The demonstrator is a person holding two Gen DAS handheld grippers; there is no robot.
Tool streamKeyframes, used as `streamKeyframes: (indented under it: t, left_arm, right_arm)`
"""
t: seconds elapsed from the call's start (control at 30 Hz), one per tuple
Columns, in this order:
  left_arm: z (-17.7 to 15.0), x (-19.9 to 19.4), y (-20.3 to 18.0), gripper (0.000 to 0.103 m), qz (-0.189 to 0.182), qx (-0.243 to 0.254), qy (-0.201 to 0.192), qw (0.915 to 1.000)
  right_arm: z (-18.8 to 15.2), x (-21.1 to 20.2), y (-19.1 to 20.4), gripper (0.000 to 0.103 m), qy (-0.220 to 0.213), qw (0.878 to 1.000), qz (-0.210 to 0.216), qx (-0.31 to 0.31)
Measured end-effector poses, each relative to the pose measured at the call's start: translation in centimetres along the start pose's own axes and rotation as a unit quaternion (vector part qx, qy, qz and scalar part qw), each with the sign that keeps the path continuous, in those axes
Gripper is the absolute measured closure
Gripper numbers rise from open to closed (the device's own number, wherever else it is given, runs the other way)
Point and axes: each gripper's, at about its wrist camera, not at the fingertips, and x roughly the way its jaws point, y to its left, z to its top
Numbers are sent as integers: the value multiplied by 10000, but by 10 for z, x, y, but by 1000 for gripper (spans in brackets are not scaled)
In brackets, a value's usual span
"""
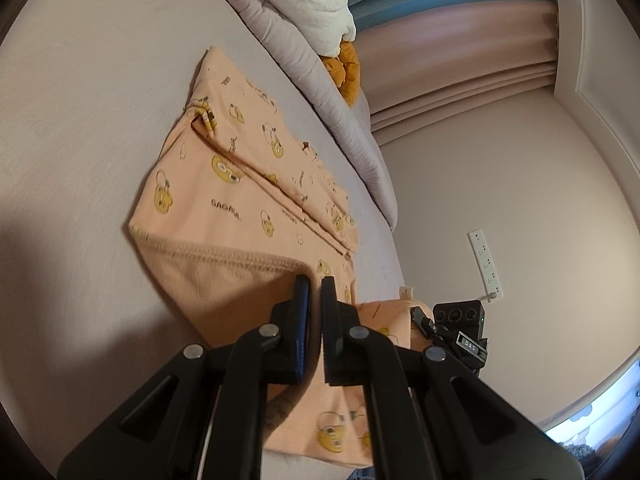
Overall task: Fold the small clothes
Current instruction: 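Lift the hem with both tools and fold it toward the collar, then lay the held hem over the collar and open both tools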
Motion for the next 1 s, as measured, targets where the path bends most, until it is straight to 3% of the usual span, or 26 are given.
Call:
streamKeyframes:
  t: [0.27, 0.43, 0.57, 0.83, 0.9, 1.0]
  left_arm:
    - [39, 5, -15, 101, -291, 16, -347, 9990]
    - [56, 16, -16, 100, 100, -57, -235, 9997]
    - [42, 11, -1, 75, 536, -167, 56, 9984]
    - [6, 13, 31, 72, 695, -646, 573, 9938]
    - [6, 20, 31, 61, 551, -715, 641, 9939]
    - [6, 27, 29, 55, 501, -692, 697, 9939]
  right_arm:
    - [28, -3, 0, 95, -385, 9992, 105, -94]
    - [51, 3, -1, 95, -459, 9988, 49, -154]
    - [49, 6, -4, 95, -320, 9993, 41, -176]
    - [42, -5, -18, 95, -393, 9991, 77, 133]
    - [40, -7, -18, 95, -387, 9991, 57, 165]
    - [37, -8, -16, 95, -370, 9992, 36, 155]
